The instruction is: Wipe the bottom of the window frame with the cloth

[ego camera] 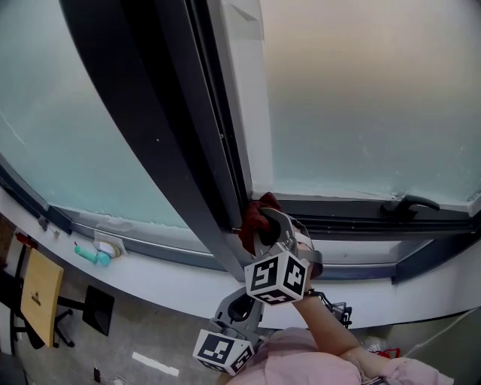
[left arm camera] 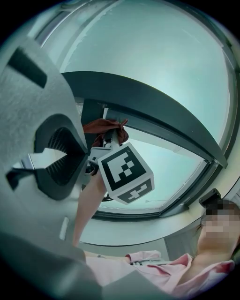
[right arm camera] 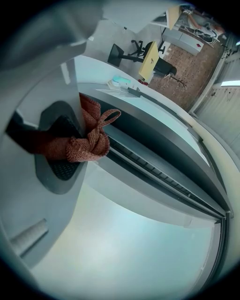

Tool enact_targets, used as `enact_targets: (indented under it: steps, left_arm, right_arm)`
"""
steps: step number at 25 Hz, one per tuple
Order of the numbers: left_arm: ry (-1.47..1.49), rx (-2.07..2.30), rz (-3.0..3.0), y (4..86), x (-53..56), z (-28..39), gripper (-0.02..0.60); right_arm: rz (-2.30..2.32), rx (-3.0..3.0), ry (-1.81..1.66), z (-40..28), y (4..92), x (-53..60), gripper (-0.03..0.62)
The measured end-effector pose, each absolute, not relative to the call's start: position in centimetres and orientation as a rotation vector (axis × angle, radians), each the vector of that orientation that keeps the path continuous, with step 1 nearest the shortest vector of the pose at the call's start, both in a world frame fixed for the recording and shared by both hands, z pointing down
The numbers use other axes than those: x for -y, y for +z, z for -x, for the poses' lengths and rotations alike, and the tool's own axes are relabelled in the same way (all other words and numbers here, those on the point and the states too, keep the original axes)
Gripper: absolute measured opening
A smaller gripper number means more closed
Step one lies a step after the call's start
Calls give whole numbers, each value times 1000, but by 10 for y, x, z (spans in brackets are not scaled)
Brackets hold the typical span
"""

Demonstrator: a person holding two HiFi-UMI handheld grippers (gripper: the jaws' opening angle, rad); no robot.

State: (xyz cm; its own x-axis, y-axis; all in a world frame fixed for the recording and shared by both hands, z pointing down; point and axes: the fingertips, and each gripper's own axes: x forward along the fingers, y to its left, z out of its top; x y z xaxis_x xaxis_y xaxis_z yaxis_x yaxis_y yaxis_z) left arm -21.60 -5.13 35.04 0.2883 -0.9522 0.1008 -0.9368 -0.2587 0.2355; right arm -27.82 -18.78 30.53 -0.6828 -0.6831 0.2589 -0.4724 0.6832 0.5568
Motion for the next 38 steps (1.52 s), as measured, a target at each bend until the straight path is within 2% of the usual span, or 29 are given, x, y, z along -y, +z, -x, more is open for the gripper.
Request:
enact_targets:
  steps: [38]
  left_arm:
    - [-100,1606,-2437,343,67,175,-3]
  right_arm:
    - [-948,2472,-531,227,306,200,57]
